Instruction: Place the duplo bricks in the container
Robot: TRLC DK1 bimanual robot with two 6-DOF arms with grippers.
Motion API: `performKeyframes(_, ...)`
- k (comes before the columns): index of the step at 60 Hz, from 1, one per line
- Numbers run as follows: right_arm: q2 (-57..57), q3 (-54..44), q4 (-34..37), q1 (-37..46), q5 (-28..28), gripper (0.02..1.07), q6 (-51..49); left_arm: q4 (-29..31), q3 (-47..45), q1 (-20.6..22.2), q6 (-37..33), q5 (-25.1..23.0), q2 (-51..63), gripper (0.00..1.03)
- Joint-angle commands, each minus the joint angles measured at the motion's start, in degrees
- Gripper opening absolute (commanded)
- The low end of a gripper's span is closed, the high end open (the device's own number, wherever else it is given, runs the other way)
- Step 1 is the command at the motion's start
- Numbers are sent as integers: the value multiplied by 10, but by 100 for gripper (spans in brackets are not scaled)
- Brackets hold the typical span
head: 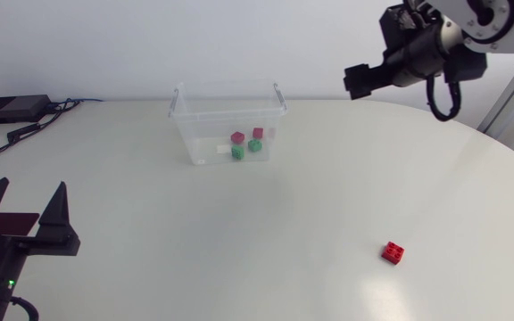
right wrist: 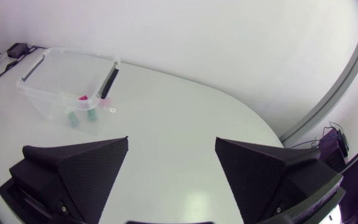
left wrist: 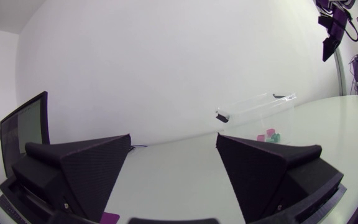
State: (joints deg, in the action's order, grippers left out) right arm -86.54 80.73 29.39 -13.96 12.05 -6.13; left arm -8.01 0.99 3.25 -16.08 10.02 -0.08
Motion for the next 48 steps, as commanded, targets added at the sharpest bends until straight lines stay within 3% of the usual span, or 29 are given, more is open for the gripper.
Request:
performKeyframes(1,27,-26,11,27,-14,103,-16,0,-10,4,16,6,-8,96)
performKeyframes(13,38,-22,174,72,-99,103,-60,13,-10,12,17,7,-8,96)
performKeyframes(20,47,-15,290,86,-137,103,-134,17,-10,15,17,7,-8,96)
performKeyframes(39,46,0,458,126,-129,103,-344,26,-7,26,17,22,-8,96)
performKeyframes(48,47,-68,471,123,-106,103,-395,32,-3,34,16,27,-8,96)
